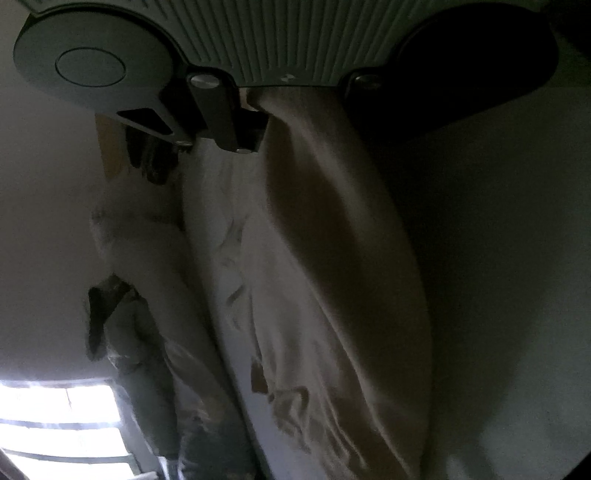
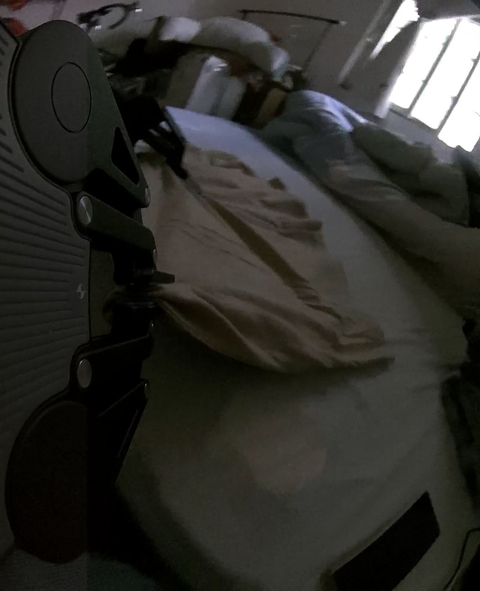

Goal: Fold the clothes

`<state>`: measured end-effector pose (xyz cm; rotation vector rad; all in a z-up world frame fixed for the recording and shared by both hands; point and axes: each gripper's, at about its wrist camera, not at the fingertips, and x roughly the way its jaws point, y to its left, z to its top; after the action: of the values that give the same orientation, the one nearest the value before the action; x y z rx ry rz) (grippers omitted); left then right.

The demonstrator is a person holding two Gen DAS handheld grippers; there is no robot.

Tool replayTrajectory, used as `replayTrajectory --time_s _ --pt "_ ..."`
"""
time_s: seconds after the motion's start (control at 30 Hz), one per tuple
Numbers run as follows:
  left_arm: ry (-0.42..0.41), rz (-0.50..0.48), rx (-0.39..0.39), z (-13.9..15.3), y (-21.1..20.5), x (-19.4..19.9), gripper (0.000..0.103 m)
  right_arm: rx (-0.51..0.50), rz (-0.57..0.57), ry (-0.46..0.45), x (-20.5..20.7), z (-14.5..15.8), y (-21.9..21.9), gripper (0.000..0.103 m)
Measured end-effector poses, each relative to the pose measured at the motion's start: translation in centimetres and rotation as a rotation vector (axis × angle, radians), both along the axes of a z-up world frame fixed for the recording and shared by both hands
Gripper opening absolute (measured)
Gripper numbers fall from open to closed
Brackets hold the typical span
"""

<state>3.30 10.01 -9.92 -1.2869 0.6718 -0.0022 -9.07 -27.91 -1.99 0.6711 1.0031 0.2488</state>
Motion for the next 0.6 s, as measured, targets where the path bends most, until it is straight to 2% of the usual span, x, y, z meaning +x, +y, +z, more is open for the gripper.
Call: replayTrajectory --time_s 0.13,0.17,0.27,0.3,0.33,0.37,0.4,0.6 --pt "0.000 -0.009 -0.002 -1.6 0.2 -0.3 0.014 -0.092 0.093 0.011 -1.1 0.7 1.2 0.013" --pt "-0.001 -0.008 -0.007 -2.0 0.3 -0.3 0.014 -0.136 0.122 0.018 -0.8 1.1 1.6 0.019" --pt "-0.010 -0.007 -0.009 -2.6 0.2 -0.3 0.014 -0.294 0.244 -0.006 0.1 3.0 2.6 0.023" --pt "-0.015 -0.009 -0.005 -2.5 0.2 -0.4 0.014 -0.324 0.303 -0.033 1.1 4.1 2.8 0.032" --pt "-0.020 -0.010 -0.003 -2.5 0.2 -0.4 0.014 -0.349 0.365 -0.062 2.3 5.1 2.9 0.040" --pt "-0.023 -0.011 -0.002 -2.5 0.2 -0.4 0.014 -0.374 0.428 -0.090 3.4 6.2 3.1 0.058" --pt "-0.025 -0.011 0.001 -2.5 0.3 -0.4 0.014 -0.393 0.484 -0.121 5.0 7.5 3.5 0.068" --pt "0.020 -0.012 0.016 -2.1 0.2 -0.7 0.015 -0.499 0.738 -0.237 18.1 12.5 7.2 0.071"
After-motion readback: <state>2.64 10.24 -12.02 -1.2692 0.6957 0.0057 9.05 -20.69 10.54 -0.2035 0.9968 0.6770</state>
